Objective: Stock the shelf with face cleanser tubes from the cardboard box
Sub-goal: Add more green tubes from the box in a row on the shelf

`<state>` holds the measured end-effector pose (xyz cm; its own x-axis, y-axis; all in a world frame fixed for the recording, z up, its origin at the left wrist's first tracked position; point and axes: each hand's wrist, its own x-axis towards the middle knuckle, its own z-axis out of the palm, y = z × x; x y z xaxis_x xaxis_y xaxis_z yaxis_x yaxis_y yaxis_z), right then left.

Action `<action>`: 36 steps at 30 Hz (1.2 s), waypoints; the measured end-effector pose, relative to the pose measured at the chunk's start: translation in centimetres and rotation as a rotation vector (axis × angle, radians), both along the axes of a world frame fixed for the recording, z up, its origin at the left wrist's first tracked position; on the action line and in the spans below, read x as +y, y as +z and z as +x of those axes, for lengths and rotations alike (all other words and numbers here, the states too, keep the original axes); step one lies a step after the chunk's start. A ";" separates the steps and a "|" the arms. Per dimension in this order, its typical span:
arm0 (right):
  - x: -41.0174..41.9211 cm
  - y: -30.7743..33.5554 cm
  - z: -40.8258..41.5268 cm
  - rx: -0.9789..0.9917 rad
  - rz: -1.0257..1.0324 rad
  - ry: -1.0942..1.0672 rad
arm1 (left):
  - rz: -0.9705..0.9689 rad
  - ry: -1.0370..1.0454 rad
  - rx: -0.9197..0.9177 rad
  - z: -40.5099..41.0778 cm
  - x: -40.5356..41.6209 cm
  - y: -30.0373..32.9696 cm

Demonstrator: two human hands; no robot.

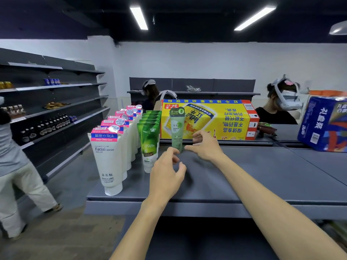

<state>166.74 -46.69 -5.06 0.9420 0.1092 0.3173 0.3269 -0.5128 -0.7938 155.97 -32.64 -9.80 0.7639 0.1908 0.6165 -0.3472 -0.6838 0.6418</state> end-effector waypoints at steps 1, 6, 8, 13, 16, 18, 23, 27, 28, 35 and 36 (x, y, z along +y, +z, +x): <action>-0.4 0.1 -0.7 -0.004 -0.013 0.008 | -0.004 0.013 0.010 -0.3 0.0 0.1; -2.6 0.1 -4.1 -0.045 -0.088 0.050 | 0.086 0.028 0.042 -1.6 0.1 1.6; -3.2 0.4 -5.3 -0.052 -0.092 0.053 | 0.110 0.026 0.035 -2.1 0.1 2.4; -4.0 0.5 -9.2 -0.064 -0.111 0.051 | 0.139 0.003 0.078 -4.5 -0.2 2.6; -5.2 -1.7 -13.3 -0.123 -0.066 0.048 | 0.188 0.007 0.066 -7.0 0.1 1.1; -6.3 -4.1 -16.5 -0.137 0.009 0.073 | 0.216 0.007 0.051 -9.0 0.1 -0.5; -7.7 -9.7 -21.6 -0.056 0.032 0.097 | 0.271 -0.067 0.091 -12.7 -1.4 -4.7; -8.7 -13.6 -22.4 0.047 -0.013 0.076 | 0.248 -0.085 0.188 -13.9 -2.2 -8.8; -8.9 -14.7 -22.6 0.083 -0.028 0.075 | 0.249 -0.089 0.223 -14.2 -2.3 -10.1; -10.0 -24.7 -24.9 0.313 -0.177 0.105 | 0.236 -0.088 0.526 -16.9 -2.7 -20.4; -10.1 -26.2 -25.2 0.352 -0.188 0.108 | 0.222 -0.083 0.572 -17.4 -2.7 -21.8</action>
